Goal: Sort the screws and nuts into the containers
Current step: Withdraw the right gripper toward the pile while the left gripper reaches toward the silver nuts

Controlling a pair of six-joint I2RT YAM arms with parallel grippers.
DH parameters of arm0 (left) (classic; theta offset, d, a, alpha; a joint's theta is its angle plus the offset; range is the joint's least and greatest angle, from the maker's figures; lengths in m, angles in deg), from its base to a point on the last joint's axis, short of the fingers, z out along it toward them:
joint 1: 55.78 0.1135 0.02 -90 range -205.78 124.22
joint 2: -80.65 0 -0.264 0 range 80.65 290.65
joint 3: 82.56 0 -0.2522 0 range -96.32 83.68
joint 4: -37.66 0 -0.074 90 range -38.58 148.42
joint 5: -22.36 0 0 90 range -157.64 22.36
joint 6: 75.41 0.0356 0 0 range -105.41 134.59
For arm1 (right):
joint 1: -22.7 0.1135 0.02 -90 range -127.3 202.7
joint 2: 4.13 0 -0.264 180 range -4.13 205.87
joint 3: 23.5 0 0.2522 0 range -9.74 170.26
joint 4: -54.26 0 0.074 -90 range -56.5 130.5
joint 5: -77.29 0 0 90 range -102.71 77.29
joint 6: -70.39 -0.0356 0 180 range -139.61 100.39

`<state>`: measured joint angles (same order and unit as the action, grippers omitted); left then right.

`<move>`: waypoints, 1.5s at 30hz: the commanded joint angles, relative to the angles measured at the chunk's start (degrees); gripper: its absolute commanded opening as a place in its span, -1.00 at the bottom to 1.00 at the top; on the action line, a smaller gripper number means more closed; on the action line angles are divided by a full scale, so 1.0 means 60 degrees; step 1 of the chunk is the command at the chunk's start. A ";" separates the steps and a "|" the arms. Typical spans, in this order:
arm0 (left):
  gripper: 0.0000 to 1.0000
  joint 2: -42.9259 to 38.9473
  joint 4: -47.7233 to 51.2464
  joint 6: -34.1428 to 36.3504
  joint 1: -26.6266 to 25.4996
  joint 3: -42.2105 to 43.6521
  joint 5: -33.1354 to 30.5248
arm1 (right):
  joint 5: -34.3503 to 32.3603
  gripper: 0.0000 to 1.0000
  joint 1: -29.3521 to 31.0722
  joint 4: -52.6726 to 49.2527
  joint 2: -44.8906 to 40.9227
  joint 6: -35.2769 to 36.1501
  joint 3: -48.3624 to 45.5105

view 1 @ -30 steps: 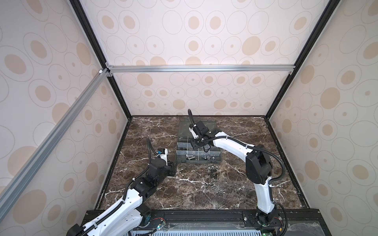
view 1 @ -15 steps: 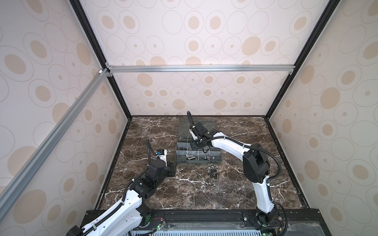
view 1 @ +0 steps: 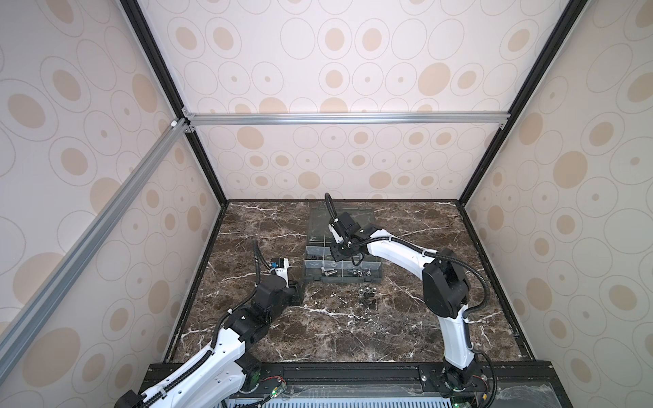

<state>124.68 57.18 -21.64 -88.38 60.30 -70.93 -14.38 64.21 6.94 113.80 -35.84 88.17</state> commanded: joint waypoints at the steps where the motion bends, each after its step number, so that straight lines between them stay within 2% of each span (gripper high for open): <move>1: -0.07 -0.0001 0.0032 0.0017 0.0065 -0.0054 0.0086 | -0.0029 -0.11 -0.0070 0.0049 -0.0942 -0.0042 -0.0469; 12: -0.08 0.0656 -0.0458 0.0091 0.0041 -0.0183 0.0612 | -0.0606 -0.09 -0.0284 0.0218 -0.3516 -0.0062 -0.3050; 20: -0.09 0.1331 -0.0593 0.0281 -0.0288 -0.0546 0.0611 | -0.1122 -0.08 -0.0499 0.0422 -0.5104 -0.0634 -0.5048; 31: -0.10 0.3884 -0.0973 0.0713 -0.1694 -0.1808 0.0467 | -0.1897 -0.06 -0.0990 0.0569 -0.7412 -0.2128 -0.7662; 45: -0.11 0.7149 -0.0824 0.1765 -0.2811 -0.3823 0.0621 | -0.2388 -0.05 -0.1175 0.0248 -0.8833 -0.2660 -0.8807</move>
<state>165.60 52.02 -13.92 -104.18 40.63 -67.36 -27.13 57.59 9.76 61.85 -50.37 36.48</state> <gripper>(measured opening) 0.449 0.475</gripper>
